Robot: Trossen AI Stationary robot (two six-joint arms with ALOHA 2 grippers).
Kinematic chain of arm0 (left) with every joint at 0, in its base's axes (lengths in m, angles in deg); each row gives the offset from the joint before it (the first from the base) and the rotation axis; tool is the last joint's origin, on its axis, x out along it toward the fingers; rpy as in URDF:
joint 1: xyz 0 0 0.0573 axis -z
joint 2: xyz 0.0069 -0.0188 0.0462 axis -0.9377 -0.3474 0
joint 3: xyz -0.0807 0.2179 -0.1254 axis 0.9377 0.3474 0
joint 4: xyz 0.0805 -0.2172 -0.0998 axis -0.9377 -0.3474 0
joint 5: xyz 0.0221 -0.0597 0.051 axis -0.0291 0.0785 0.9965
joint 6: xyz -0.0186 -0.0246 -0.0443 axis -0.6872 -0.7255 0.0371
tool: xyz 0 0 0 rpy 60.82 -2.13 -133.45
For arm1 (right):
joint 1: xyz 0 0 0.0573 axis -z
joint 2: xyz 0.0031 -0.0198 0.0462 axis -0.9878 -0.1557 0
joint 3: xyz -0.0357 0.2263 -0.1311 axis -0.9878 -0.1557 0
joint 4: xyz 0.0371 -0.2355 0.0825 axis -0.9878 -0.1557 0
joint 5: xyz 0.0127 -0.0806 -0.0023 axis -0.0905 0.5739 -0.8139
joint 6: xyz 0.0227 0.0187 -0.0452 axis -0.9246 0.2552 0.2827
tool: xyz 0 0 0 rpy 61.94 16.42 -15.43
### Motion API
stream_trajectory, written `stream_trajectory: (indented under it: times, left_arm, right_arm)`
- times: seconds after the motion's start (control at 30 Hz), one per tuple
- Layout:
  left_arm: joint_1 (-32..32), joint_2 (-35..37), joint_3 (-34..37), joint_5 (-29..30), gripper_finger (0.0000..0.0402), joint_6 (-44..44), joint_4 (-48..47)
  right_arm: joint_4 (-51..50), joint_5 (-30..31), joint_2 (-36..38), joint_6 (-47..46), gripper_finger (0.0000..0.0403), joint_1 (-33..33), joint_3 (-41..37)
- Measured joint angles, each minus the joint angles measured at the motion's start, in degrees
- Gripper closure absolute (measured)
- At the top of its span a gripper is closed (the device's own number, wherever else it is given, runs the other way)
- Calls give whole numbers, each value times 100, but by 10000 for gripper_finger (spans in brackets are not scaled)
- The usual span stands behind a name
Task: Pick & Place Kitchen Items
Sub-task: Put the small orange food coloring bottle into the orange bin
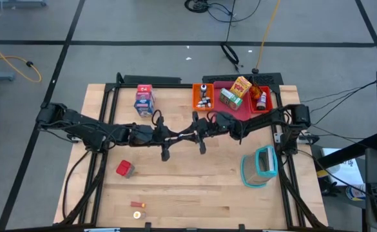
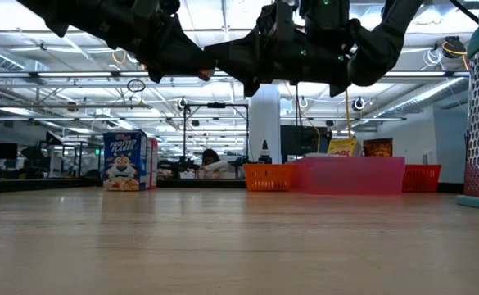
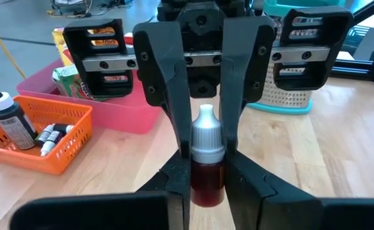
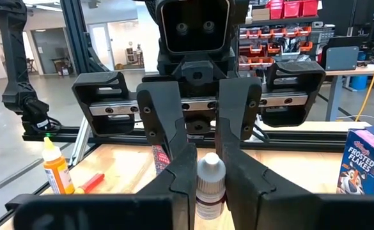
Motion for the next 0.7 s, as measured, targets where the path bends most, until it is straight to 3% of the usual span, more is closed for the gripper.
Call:
stream_trajectory:
  times: [0.47,0.7]
  left_arm:
    - [15,0,-11,436,223,27,-239]
    - [17,9,-20,462,200,26,-397]
  right_arm:
    - [-266,-14,-4,-162,358,395,2]
    - [-714,-252,-11,-244,358,748,-13]
